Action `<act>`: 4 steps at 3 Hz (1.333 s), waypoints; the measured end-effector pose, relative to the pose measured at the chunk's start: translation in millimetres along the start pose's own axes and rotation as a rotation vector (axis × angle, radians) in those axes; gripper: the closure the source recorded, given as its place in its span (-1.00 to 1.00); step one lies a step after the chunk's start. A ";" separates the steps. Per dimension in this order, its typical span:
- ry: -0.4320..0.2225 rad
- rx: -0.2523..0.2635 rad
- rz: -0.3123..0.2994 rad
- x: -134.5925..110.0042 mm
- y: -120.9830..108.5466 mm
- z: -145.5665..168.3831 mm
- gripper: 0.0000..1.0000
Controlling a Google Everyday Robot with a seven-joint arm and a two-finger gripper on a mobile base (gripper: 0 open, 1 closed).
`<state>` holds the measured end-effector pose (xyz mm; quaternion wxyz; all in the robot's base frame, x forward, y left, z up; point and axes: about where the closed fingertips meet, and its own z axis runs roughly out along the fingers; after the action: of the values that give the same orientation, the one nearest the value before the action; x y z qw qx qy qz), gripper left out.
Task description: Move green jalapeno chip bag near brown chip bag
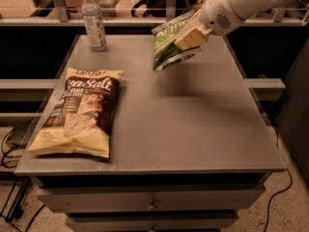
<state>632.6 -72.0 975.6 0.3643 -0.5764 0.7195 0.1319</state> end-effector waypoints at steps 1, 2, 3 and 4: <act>-0.001 -0.045 -0.017 -5.1 11.2 7.1 1.00; -0.030 -0.124 -0.042 -13.5 41.1 13.6 1.00; -0.081 -0.207 -0.050 -21.8 75.6 19.5 1.00; -0.137 -0.285 -0.036 -30.0 110.5 27.4 0.65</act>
Offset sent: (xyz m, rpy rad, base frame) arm -0.0664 0.0527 -0.0169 0.0558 0.1034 0.2177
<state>542.7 -0.1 951.3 0.3292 -0.6246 0.6568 0.2649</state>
